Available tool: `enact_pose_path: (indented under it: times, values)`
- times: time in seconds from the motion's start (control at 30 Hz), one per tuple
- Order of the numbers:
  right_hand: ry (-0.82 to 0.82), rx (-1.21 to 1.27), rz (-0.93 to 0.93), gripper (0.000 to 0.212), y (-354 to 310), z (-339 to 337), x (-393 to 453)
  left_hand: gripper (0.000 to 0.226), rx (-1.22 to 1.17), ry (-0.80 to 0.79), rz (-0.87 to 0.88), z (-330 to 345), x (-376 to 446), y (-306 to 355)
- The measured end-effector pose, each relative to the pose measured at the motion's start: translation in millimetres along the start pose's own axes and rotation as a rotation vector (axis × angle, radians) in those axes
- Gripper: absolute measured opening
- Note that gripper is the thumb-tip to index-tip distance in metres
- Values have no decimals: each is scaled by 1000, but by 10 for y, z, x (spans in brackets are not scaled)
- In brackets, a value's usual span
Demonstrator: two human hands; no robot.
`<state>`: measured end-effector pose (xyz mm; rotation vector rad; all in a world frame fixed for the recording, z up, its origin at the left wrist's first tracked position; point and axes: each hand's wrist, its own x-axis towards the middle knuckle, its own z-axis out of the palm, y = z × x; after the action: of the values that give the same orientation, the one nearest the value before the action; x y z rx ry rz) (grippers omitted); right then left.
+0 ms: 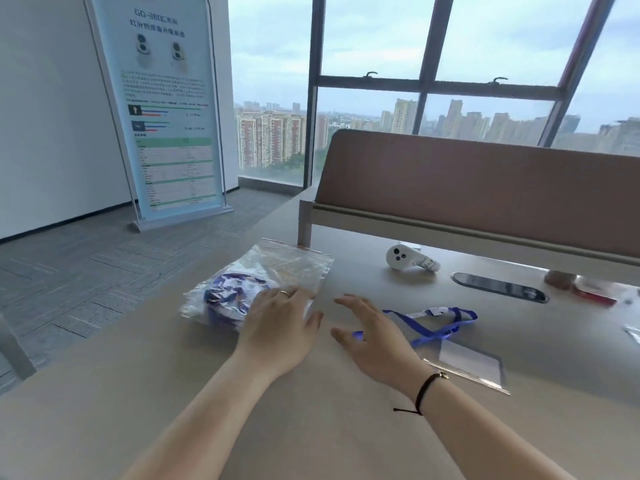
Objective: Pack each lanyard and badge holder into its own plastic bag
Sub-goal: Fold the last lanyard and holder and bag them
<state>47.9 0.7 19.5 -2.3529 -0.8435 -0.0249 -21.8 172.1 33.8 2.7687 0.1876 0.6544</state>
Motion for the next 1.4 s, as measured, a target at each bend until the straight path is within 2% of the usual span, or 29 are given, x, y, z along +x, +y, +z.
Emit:
enact_pose_path:
  times: [0.2, 0.37, 0.5, 0.63, 0.8, 0.87, 0.93, 1.0, 1.07, 1.13, 1.2, 1.3, 1.33, 1.4]
  values:
    - [133, -130, 165, 54, 770, -670, -800, 46, -85, -278, 151, 483, -85, 776]
    - [-15, -283, 365, 63, 1299, -896, -1266, 51, -17, -392, 218, 740, -152, 1258]
    - [11, -324, 312, 55, 1335, -854, -1358, 46, 2, -359, 238, 855, -164, 1525]
    - [59, -283, 212, 48, 1297, -801, -1383, 61, -37, -359, 238, 963, -267, 1600]
    - [-10, -136, 151, 47, 1279, -960, -1458, 69, -104, -433, 355, 905, -367, 1481]
    - [-57, -85, 140, 40, 1257, -1026, -1469, 67, -175, -434, 374, 835, -364, 1484]
    - [-97, -41, 113, 36, 1226, -1044, -1478, 64, -275, -392, 353, 790, -354, 1508]
    - [-129, -19, 83, 38, 1193, -1020, -1492, 48, -317, -316, 325, 789, -345, 1511]
    - [-149, -4, 69, 40, 1170, -980, -1501, 36, -282, -230, 294, 812, -329, 1479]
    - [-141, 4, 59, 41, 1155, -946, -1501, 39, -200, -174, 227, 829, -286, 1425]
    - [-93, 55, 90, 36, 1151, -921, -1493, 52, -69, -190, 118, 824, -227, 1355]
    - [33, 180, 183, 22, 1179, -890, -1463, 69, 59, -298, -63, 836, -151, 1215]
    - [83, 180, 211, 22, 1198, -880, -1452, 66, 60, -309, -105, 835, -134, 1179]
    - [177, 128, 249, 26, 1229, -874, -1439, 43, -12, -272, -111, 816, -109, 1131]
